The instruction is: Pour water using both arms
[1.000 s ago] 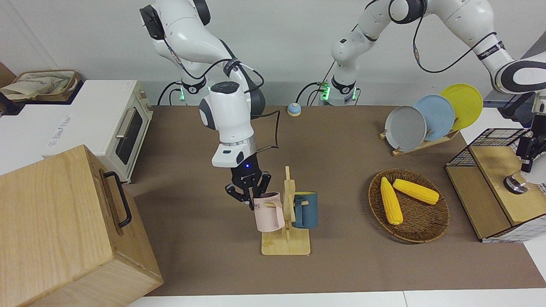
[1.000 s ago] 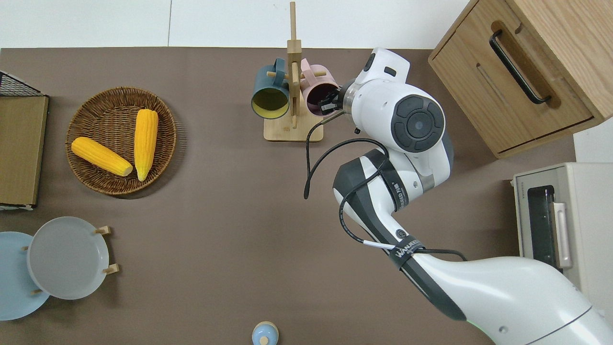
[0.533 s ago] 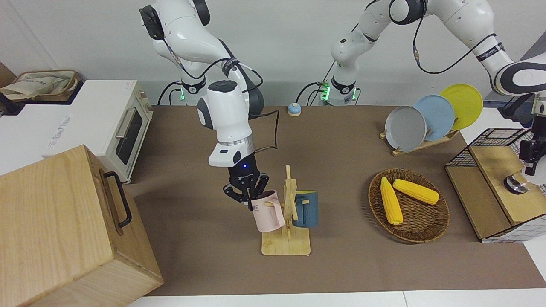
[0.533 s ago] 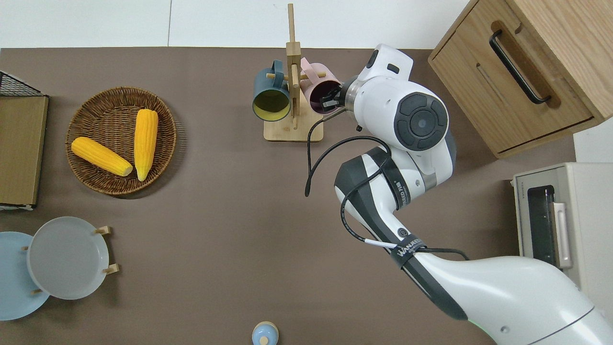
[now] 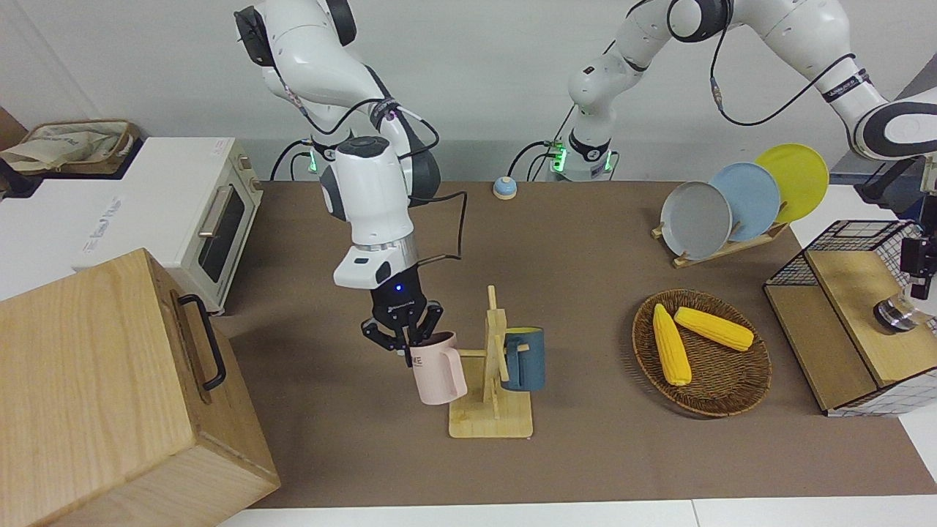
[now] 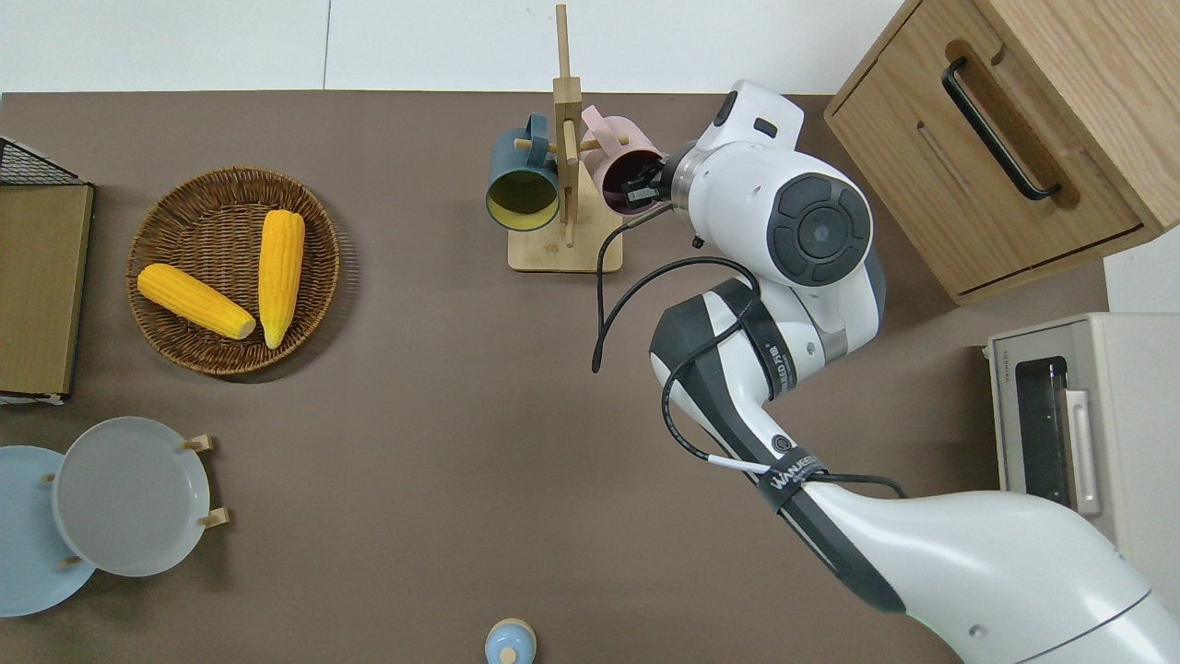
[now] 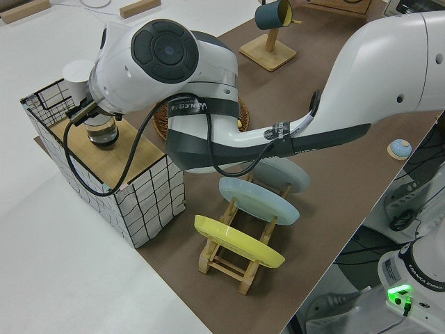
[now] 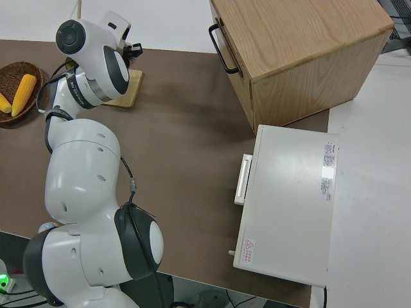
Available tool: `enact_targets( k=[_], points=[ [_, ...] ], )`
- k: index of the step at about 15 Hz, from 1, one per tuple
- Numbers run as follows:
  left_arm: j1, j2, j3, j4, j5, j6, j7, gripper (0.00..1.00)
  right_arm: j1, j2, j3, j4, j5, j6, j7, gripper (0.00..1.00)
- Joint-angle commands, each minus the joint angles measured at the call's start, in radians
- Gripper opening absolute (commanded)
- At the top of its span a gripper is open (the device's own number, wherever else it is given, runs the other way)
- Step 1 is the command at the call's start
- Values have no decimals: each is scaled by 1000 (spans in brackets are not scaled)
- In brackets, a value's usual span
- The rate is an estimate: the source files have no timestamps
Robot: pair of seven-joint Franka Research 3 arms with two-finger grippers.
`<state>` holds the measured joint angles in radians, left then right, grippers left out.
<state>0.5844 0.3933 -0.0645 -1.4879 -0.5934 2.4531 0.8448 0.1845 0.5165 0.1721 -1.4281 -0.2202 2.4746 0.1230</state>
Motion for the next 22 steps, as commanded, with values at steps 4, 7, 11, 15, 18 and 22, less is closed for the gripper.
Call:
enact_targets(
  k=[4, 7, 11, 15, 18, 22],
  points=[
    [-15, -39, 2, 146, 190, -222, -271, 0, -77, -78, 17, 0, -13, -143, -28, 0],
    [-44, -108, 2, 146, 242, -305, -366, 0, -102, -87, 18, 2, -15, -204, -49, 0],
    [-92, -204, 2, 117, 305, -374, -459, 0, -103, -116, 20, 2, -5, -414, -89, 0],
    [-175, -324, 0, -17, 418, -355, -610, 0, -91, -142, 20, -8, 64, -662, -103, 0],
    [-216, -416, 0, -145, 422, -315, -667, 0, -60, -150, 23, -11, 129, -784, -76, 0],
    [-303, -527, -11, -296, 541, -295, -826, 0, 4, -147, 36, -11, 214, -809, 79, 0]
  ],
)
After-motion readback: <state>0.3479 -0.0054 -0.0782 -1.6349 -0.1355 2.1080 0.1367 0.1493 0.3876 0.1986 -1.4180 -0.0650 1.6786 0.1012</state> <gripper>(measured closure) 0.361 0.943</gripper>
